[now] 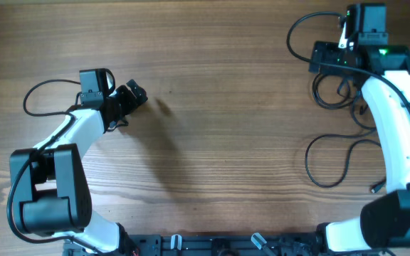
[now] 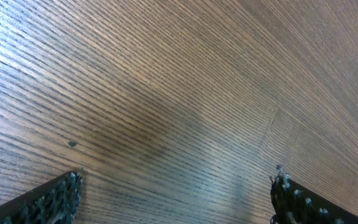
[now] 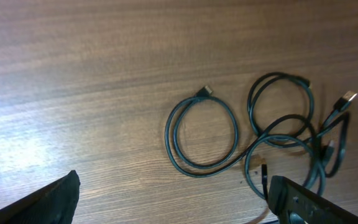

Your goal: Untangle cables

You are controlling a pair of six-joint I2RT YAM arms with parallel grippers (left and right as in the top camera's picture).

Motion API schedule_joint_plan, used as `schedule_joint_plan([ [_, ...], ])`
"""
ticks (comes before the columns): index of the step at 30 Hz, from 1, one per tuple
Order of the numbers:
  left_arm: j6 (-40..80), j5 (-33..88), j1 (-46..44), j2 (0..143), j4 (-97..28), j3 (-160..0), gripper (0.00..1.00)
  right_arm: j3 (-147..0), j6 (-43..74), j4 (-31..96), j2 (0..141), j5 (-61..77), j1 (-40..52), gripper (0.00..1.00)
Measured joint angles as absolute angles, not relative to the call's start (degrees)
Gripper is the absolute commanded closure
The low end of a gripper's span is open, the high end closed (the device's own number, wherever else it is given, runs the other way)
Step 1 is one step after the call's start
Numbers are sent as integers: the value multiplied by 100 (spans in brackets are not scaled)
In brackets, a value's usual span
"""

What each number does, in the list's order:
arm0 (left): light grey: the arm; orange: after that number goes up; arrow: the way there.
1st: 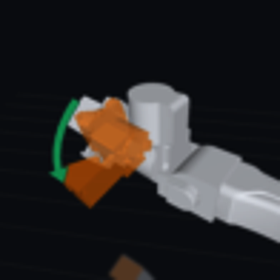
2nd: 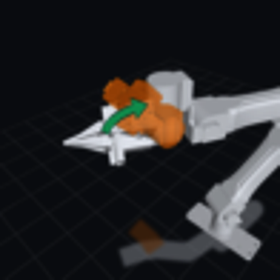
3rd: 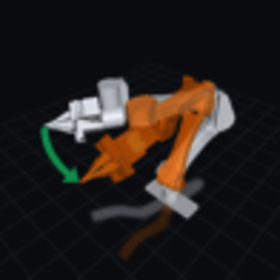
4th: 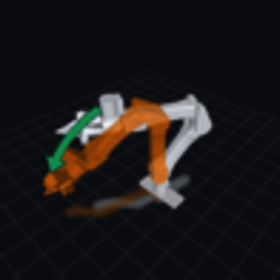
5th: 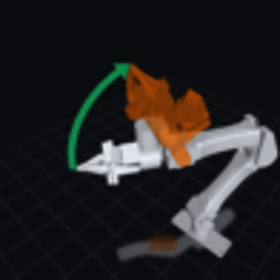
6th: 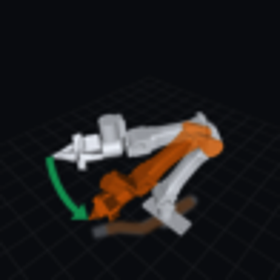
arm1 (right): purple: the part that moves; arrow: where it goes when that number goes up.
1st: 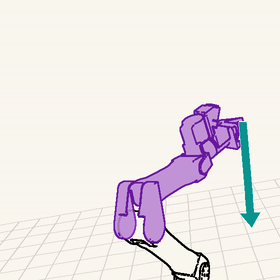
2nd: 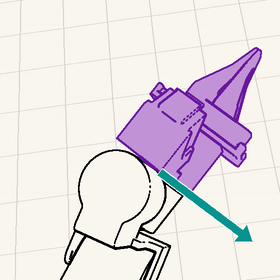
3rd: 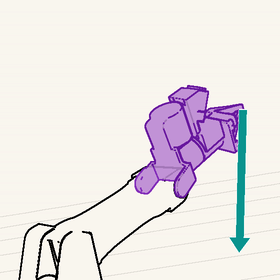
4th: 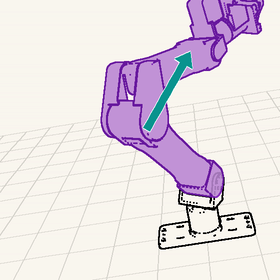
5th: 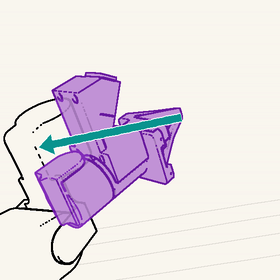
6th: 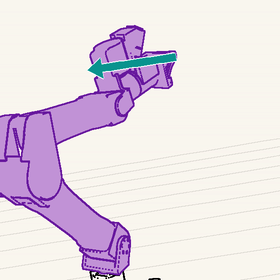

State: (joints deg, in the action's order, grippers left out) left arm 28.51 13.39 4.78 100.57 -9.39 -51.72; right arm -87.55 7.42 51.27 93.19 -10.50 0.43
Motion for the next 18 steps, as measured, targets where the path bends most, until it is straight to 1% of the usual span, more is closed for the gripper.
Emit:
schedule_joint_plan([
  [4, 2851, 1339, 478, 10057, -961, -5172, 0, -8755, 742, 5131, 8871, -1050, 43, 0],
  [13, 2851, 1339, 478, 10057, -987, -5172, 0, -8755, 742, 5129, 7140, -1050, 97, 0],
  [18, 2851, 1339, 478, 10057, -989, -5172, 0, -8755, 742, 5131, 6869, -1050, 97, 0],
])
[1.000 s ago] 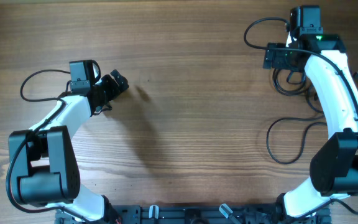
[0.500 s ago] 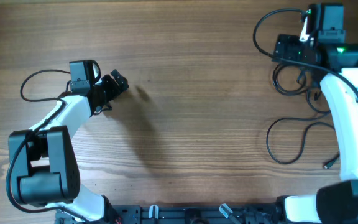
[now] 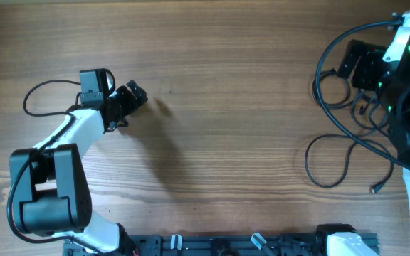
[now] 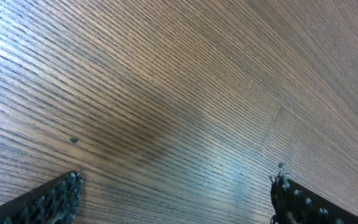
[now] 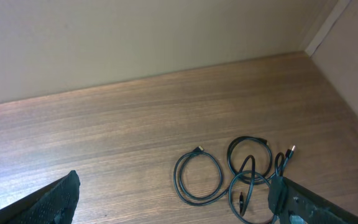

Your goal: Untangle cables

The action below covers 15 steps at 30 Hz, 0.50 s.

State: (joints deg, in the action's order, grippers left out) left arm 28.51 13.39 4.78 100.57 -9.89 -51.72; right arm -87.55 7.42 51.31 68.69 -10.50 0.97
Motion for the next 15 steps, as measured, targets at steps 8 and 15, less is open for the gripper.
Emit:
schedule_joint_plan([
  [8, 2851, 1339, 478, 10057, -989, -5172, 0, -8755, 742, 5175, 6869, -1050, 279, 0],
  [15, 2851, 1339, 478, 10057, -989, -5172, 0, -8556, 788, 4864, 6851, -1048, 513, 0],
])
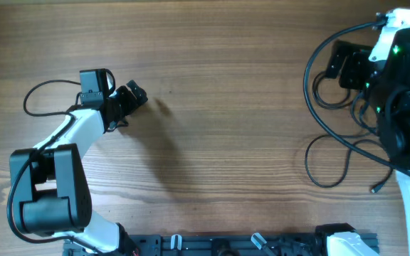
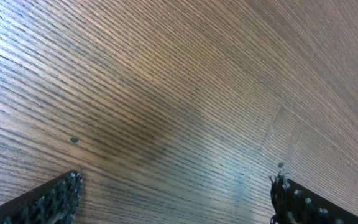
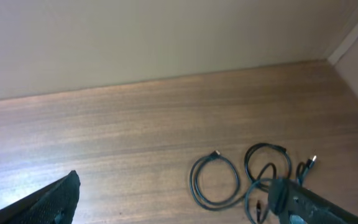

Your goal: Untangle cables

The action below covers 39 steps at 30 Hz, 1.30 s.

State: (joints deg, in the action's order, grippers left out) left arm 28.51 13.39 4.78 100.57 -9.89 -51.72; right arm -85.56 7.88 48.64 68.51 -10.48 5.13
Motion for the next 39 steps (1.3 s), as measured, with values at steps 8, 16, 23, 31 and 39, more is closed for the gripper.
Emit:
schedule_joint_plan([
  [8, 2851, 1339, 478, 10057, -989, -5172, 0, -8001, 836, 4324, 6805, -548, 513, 0],
  [16, 2849, 1339, 478, 10057, -998, -5172, 0, -5800, 849, 2075, 5680, -126, 513, 0],
  [23, 2849, 1343, 478, 10057, -1002, -5172, 0, -4165, 823, 827, 4563, -104, 513, 0],
  [31, 2851, 1343, 478, 10057, -1002, -5172, 0, -3098, 801, -405, 3730, -106, 513, 0],
  [39, 2849, 1343, 478, 10053, -1000, -5172, 0, -880, 917, -2449, 2158, -102, 513, 0],
])
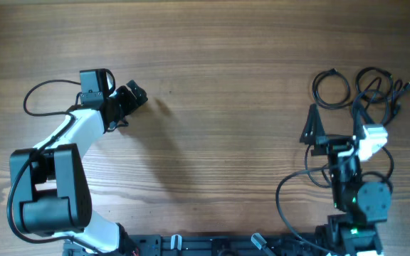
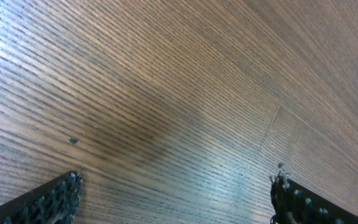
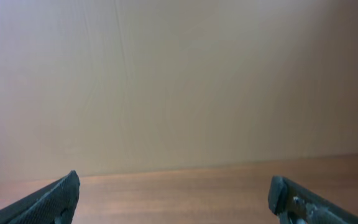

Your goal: Untangle cables

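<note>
Several thin black cables lie at the far right of the table. One is a separate coil (image 1: 331,89); beside it is a tangle of loops (image 1: 378,89) with plug ends. My right gripper (image 1: 312,129) is open and holds nothing. It sits nearer the front edge than the cables and apart from them. The right wrist view shows its open gripper (image 3: 173,194) aimed at the back wall, with no cable in sight. My left gripper (image 1: 132,94) is open over bare wood at the far left; its gripper (image 2: 176,194) holds nothing.
The wooden table (image 1: 212,64) runs across the whole overhead view. A beige wall (image 3: 179,74) stands behind its far edge. The right arm's own black lead (image 1: 285,203) loops near the front right. A black rail (image 1: 212,245) runs along the front edge.
My right arm was raised over the cables at the far right, its camera seeing them. Now it is folded back near the front edge, facing the wall. The left arm has not moved.
First my right gripper hung open low over the cables at the far right. At the two following moments it stood higher, with the cables smaller in its view. Now it is drawn back toward the front. The cables lie as before; the left gripper stayed open in place.
</note>
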You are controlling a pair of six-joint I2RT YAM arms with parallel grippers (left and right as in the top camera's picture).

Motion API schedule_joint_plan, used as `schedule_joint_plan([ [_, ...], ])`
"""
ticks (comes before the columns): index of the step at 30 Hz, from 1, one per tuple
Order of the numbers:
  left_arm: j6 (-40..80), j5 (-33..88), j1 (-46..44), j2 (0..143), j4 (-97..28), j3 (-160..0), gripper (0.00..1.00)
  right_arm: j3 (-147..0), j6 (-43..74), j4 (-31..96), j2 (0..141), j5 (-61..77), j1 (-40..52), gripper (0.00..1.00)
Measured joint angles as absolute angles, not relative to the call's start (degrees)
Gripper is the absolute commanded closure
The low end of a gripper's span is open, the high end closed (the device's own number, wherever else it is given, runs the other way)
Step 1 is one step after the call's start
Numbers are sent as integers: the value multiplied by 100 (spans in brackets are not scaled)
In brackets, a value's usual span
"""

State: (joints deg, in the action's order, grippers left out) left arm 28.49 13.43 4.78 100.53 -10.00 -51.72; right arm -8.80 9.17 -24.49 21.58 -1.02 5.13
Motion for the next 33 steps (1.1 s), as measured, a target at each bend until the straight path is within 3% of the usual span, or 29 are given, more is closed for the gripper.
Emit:
schedule_joint_plan([
  [6, 2849, 1341, 478, 10053, -1002, -5172, 0, -36, 1022, -2532, 1072, -104, 513, 0],
  [15, 2849, 1356, 478, 10051, -1002, -5172, 0, -36, 757, 1, 117, 78, 513, 0],
  [21, 2849, 1356, 478, 10051, -1002, -5172, 0, -36, 5, 1, 110, 320, 733, 0],
  [33, 2851, 1356, 478, 10051, -1002, -5172, 0, -36, -34, 1, 110, 322, 735, 0],
])
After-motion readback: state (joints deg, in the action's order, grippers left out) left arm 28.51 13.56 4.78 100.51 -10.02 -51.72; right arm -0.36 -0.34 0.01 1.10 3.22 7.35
